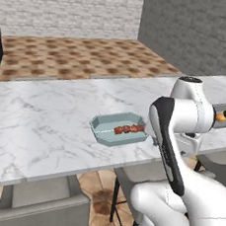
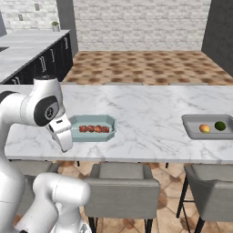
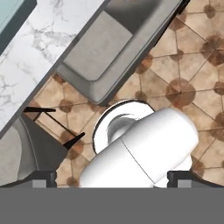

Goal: Place the cold items (mango and lime) from the fridge in one tupperware on the dining counter. Place the warm items (hot dog and kebab skewer) in the stove area in another tupperware.

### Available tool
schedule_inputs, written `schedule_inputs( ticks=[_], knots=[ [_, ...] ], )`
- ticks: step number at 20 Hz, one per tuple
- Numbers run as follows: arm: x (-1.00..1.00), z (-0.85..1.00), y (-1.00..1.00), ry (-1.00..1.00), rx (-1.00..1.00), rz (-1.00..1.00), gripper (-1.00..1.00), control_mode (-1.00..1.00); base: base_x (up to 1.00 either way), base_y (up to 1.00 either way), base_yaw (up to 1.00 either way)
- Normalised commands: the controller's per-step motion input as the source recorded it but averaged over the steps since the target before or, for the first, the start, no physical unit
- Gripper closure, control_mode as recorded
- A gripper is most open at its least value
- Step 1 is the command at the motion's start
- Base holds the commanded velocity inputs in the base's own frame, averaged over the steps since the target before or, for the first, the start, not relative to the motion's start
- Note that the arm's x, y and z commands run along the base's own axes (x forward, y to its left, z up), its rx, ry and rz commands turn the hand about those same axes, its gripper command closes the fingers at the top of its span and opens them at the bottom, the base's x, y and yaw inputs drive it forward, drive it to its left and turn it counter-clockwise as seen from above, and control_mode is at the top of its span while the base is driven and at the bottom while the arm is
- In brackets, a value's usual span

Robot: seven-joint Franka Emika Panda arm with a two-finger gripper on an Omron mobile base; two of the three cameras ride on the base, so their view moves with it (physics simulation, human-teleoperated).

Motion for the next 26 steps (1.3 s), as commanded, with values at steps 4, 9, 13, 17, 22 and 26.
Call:
schedule_inputs(
  ticks=[4,9,13,17,22,26],
  knots=[
    [-0.26,-0.12,0.01,0.02,0.0,0.12,-1.0,-1.0,0.0,0.0,0.0],
    [-0.35,-0.18,0.04,0.02,0.0,0.06,-1.0,-1.0,0.0,0.0,0.0],
    [-0.31,-0.26,0.02,0.13,0.0,0.0,-1.0,-1.0,0.0,0.0,0.0],
    [-0.3,-0.31,0.0,0.14,0.0,0.0,-1.0,-1.0,0.0,0.0,0.0],
    [-0.56,-0.17,-0.01,-0.02,0.0,0.18,-1.0,-1.0,0.0,0.0,0.0],
    [-0.75,0.0,0.0,-0.14,0.02,0.13,-1.0,-1.0,0.0,0.0,0.0]
  ],
)
